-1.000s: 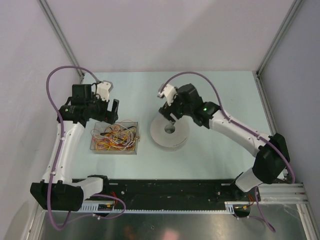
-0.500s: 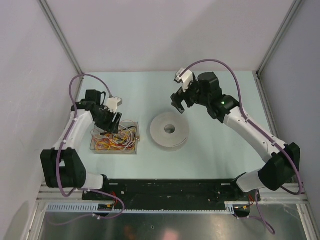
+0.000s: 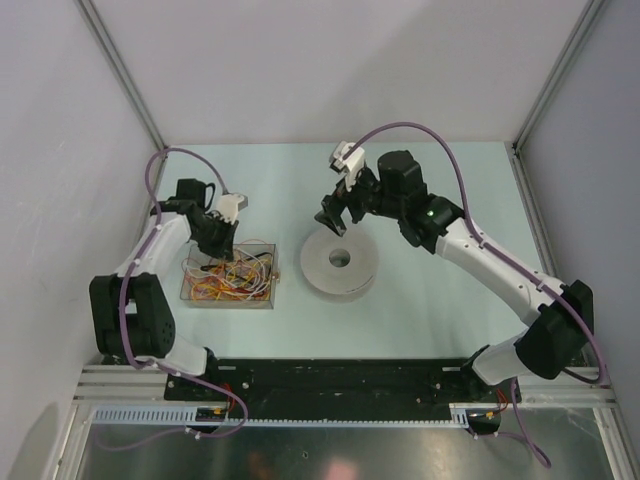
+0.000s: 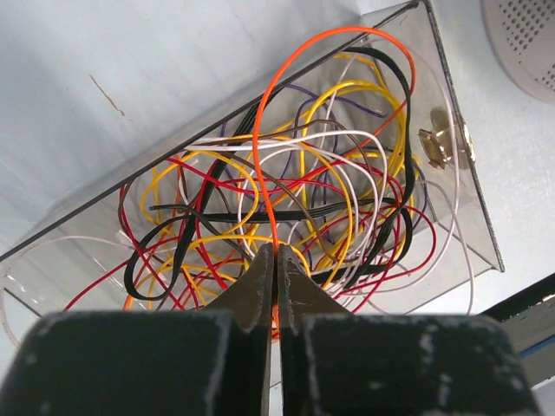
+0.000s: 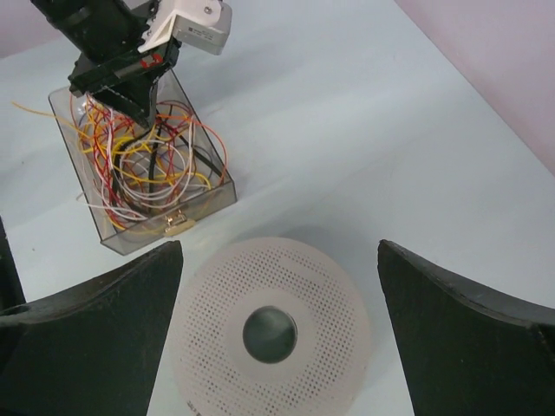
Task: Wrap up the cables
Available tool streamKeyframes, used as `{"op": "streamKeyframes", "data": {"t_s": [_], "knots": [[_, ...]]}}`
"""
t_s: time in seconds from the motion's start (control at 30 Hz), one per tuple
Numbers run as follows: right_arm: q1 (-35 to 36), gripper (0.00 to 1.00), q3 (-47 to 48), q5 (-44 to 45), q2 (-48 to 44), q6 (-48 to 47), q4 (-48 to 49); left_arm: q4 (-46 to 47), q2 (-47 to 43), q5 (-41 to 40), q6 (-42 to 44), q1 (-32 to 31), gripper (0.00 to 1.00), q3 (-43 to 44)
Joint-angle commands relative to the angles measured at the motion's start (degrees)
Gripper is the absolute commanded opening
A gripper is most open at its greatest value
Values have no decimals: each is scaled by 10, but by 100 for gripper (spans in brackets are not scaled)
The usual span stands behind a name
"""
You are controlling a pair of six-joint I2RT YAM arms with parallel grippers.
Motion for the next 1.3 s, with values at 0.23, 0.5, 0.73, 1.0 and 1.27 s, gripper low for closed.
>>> {"op": "streamKeyframes", "data": {"t_s": [0.23, 0.5, 0.73, 1.0, 1.27], "knots": [[54, 99, 29, -51, 43, 3, 164, 0, -194, 56, -5, 4, 0, 65], [119, 99, 59, -31, 104, 1, 255, -8, -264, 118, 6, 5, 0, 127], [148, 99, 98, -25, 154, 3, 313, -8, -275, 184, -20, 4, 0, 183], [185, 97, 140, -39, 210, 19, 371, -8, -276, 224, -33, 5, 0, 191], [197, 89, 188, -24, 266, 79, 386, -8, -284, 249, -49, 5, 0, 207]]}}
